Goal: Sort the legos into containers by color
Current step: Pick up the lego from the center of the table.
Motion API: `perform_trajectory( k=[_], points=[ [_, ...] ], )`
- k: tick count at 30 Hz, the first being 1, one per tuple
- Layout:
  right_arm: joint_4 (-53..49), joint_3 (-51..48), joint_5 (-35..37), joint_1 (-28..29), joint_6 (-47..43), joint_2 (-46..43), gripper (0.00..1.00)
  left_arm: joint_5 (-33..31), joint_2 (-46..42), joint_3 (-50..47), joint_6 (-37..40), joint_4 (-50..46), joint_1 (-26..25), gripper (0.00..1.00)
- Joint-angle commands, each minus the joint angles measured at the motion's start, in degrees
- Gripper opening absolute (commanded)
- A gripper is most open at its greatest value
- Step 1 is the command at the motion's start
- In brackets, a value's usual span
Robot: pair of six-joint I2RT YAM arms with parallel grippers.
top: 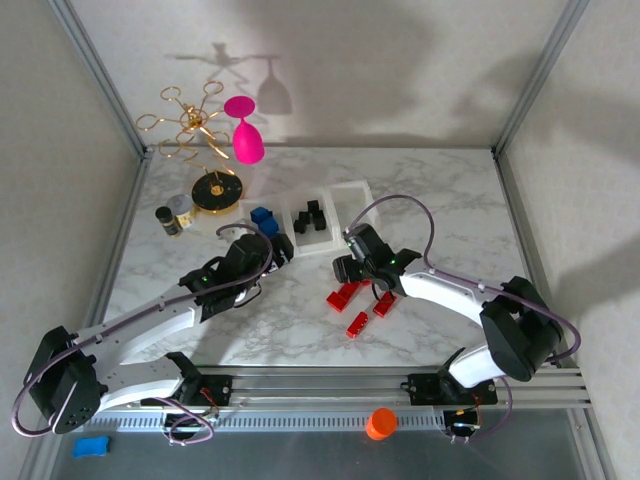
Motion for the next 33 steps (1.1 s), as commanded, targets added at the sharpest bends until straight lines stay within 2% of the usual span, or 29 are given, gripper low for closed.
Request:
perform_trajectory(
  k=[1,12,21,26,33],
  points=[
    [1.0,-0.2,1.3,0.1,-1.2,1.5,0.67,-1.7,-1.1,-0.7,-2.0,1.3,-0.5,0.99],
    [4.7,2.3,2.7,0.2,-1.8,8.8,0.67,-2.5,1.0,0.3,-1.5,0.5,-0.6,1.00],
    [6.1,3.5,1.8,0.2,-2.4,12.5,0.56,-3.1,1.6,0.8,-1.3,-0.3,-0.6,1.00],
    [6.4,3.2,1.5,0.1,-2.3,11.4,0.45,-3.3,1.4,0.8,-1.0,-0.2,-0.7,1.00],
    [4.7,4.4,-0.1,-0.5,-1.5,8.3,0.42,-2.6,1.4,2.3,-0.1,-0.2,-0.7,1.00]
  ],
)
